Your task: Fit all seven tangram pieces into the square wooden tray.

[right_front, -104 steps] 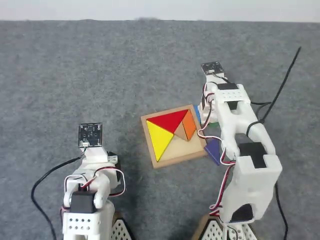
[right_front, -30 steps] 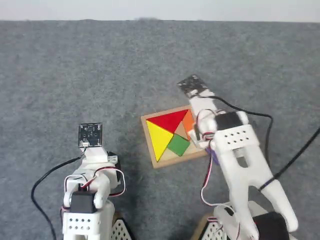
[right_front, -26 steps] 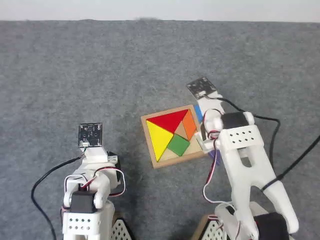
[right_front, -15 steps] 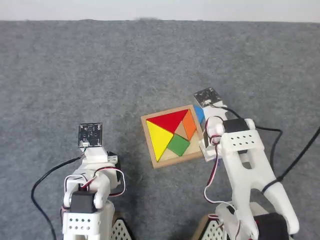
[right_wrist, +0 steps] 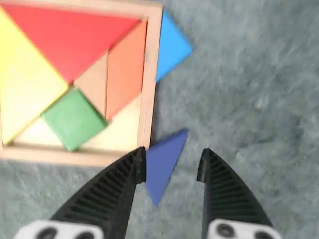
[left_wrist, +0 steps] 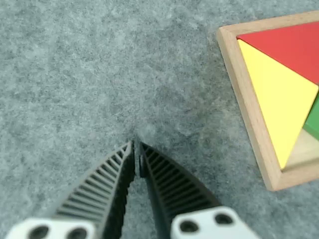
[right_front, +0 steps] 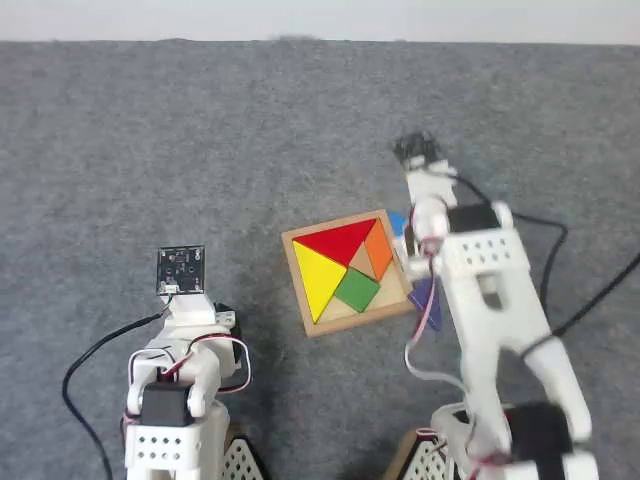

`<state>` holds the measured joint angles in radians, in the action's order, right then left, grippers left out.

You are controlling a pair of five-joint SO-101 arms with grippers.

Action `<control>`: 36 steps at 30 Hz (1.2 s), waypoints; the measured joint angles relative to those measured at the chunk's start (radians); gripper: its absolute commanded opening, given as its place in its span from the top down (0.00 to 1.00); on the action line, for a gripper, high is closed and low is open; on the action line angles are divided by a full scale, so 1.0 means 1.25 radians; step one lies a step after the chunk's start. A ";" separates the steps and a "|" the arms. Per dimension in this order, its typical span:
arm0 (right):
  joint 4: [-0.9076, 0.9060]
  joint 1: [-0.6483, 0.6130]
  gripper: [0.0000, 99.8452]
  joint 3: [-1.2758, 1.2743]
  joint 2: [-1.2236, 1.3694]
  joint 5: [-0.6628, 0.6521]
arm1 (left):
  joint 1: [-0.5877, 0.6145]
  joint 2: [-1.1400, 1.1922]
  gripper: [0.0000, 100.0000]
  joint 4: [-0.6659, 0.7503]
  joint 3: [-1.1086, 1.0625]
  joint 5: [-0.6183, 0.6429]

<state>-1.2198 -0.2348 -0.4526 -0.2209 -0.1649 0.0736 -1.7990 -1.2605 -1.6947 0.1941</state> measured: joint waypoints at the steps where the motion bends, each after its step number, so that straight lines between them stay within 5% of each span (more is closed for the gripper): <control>1: -0.001 0.000 0.84 0.039 0.048 0.005 | 0.000 0.000 0.99 0.000 0.000 0.000; 10: 0.102 0.001 0.84 0.216 0.340 0.009 | 0.000 0.000 0.99 0.000 0.000 0.000; 19: 0.126 -0.086 0.84 0.216 0.382 0.009 | 0.000 0.000 0.99 0.000 0.000 0.000; 25: 0.126 -0.083 0.84 0.216 0.382 0.001 | 0.000 0.000 0.99 0.000 0.000 0.000; 30: 0.126 -0.088 0.84 0.216 0.382 -0.106 | 0.000 0.000 0.99 0.000 0.000 0.000; 36: 0.117 -0.079 0.84 0.216 0.382 -0.063 | 0.000 0.000 0.99 0.000 0.000 0.000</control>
<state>-1.0740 -0.3330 -0.1826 0.2562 -0.2432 0.0736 -1.7990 -1.2605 -1.6947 0.1941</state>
